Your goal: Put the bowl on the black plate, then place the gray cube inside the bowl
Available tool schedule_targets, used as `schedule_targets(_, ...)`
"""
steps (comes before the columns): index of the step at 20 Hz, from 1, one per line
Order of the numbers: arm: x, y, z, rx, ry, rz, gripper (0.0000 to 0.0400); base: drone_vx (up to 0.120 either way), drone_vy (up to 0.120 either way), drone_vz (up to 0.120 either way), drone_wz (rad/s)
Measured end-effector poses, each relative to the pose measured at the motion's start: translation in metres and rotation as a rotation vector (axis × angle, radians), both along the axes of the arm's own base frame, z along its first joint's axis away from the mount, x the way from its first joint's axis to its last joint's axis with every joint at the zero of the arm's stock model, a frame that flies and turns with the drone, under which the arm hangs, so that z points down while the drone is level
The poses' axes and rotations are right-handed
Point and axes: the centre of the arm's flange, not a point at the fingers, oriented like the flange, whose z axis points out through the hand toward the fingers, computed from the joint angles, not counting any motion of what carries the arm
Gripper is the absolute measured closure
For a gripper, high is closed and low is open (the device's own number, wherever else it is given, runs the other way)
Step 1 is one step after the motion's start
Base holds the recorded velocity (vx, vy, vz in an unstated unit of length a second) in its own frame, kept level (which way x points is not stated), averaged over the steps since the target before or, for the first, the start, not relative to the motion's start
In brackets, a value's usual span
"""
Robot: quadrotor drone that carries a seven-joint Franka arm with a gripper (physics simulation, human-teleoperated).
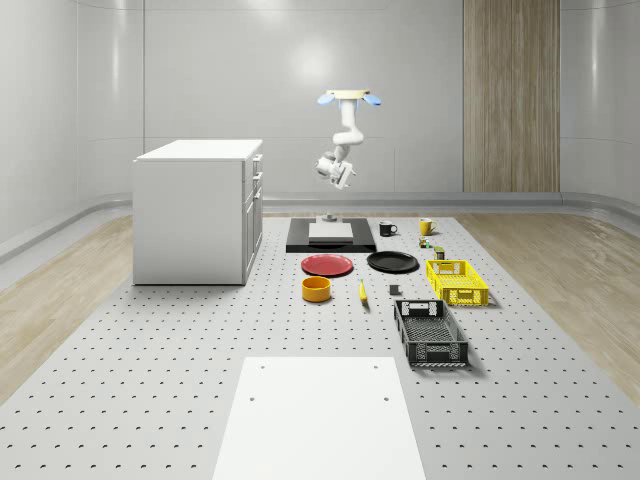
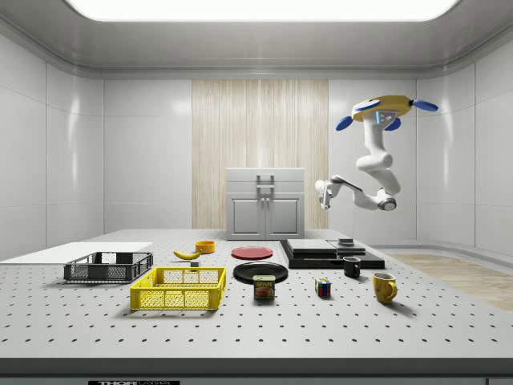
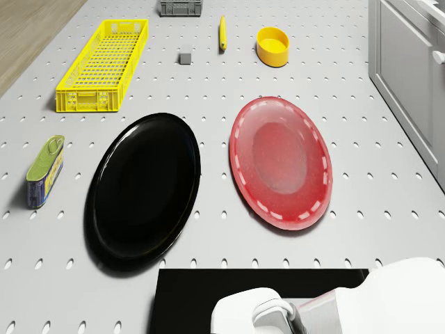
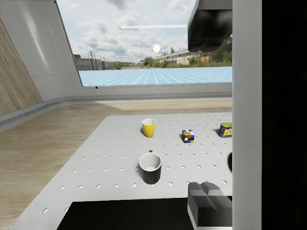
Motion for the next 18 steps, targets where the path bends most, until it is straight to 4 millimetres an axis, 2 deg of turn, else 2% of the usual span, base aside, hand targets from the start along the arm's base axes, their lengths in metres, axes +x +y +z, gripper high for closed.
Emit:
schedule_targets(3,0.001,-0.026,-0.024,-0.357,0.001,-0.013,0.0000,0.120,-0.080,-0.120,0.000)
schedule_targets(7,0.001,-0.051,-0.036,-0.641,0.005,-0.021,0.0000,0.120,-0.120,-0.120,0.000)
schedule_targets(11,0.001,-0.065,-0.039,-0.784,0.008,-0.025,0.0000,0.120,-0.120,-0.120,0.000)
schedule_targets(16,0.001,-0.073,-0.040,-0.865,0.010,-0.026,0.0000,0.120,-0.120,-0.120,0.000)
schedule_targets(18,0.001,-0.075,-0.040,-0.882,0.010,-0.026,0.0000,0.120,-0.120,-0.020,0.000)
